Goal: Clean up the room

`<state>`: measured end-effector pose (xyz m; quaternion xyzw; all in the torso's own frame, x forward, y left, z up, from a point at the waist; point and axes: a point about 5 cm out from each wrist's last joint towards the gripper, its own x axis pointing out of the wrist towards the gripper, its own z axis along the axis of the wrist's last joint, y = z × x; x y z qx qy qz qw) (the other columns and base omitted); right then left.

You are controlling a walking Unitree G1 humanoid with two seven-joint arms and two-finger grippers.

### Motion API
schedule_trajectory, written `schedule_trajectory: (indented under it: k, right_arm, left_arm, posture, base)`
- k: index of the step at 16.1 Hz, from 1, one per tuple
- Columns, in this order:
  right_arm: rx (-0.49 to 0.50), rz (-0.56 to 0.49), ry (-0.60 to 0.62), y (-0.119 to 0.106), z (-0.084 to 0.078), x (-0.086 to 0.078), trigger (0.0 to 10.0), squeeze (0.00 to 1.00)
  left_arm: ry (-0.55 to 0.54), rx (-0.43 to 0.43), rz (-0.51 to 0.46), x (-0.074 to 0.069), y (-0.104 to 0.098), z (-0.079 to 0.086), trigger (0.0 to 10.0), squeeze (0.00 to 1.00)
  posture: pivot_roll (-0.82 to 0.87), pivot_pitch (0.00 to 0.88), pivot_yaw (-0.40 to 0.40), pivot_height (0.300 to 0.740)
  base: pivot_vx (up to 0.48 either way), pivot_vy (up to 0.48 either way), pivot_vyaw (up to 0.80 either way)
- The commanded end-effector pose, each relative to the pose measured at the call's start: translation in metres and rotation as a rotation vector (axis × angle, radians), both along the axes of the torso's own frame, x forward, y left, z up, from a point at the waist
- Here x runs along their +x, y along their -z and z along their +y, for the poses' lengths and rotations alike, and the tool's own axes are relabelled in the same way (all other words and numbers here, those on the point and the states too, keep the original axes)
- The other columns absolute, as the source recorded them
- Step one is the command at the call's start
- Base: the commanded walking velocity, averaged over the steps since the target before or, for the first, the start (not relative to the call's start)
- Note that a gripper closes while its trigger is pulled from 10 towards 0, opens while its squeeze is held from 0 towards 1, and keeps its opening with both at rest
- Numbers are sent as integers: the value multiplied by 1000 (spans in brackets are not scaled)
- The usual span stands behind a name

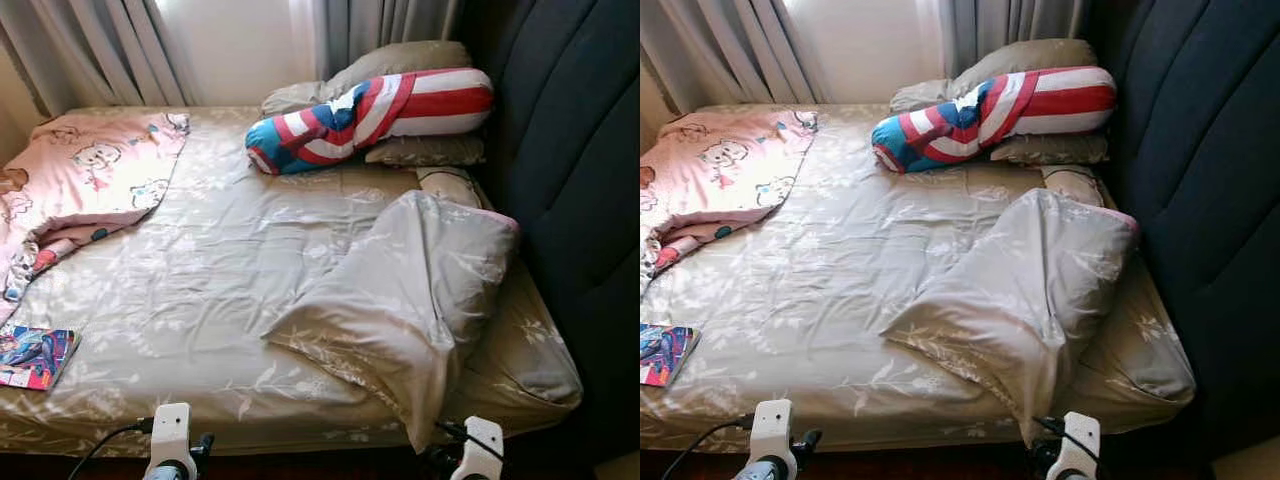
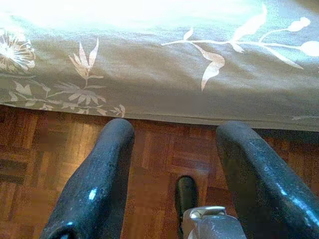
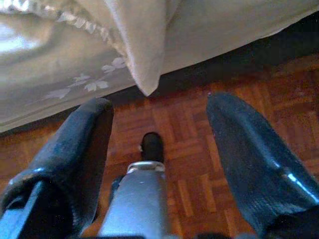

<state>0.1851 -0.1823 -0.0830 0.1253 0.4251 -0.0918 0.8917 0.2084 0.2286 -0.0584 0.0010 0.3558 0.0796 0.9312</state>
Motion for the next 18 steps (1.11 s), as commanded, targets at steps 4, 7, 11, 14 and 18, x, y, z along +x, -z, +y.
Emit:
schedule_trajectory:
  k: [4, 7, 11, 14, 18]
  right_arm:
    - [2, 23, 15, 4, 1, -8, 10000, 0]
    - [-3, 17, 16, 2, -2, -5, 10000, 0]
    - [-8, -4, 14, -2, -1, 5, 10000, 0]
    - [-9, -13, 11, -3, -1, 6, 10000, 0]
    - [-11, -13, 12, -2, -4, 4, 10000, 0]
  left_arm:
    - [-11, 0, 21, -5, 3, 2, 10000, 0]
    - [-12, -3, 20, -5, 3, 2, 10000, 0]
    - [-11, -4, 19, -5, 3, 1, 10000, 0]
    - [-11, -4, 18, -5, 3, 1, 10000, 0]
    - [-11, -4, 16, -5, 3, 1, 10000, 0]
  posture:
    - [55, 58, 4, 740]
    - [54, 58, 2, 740]
    - [53, 58, 1, 740]
    - [53, 57, 0, 740]
    - [54, 57, 0, 740]
  base:
    - [0, 0, 0]
    - [0, 0, 0]
    - [183, 0, 0]
    - [257, 0, 0]
    - [271, 0, 0]
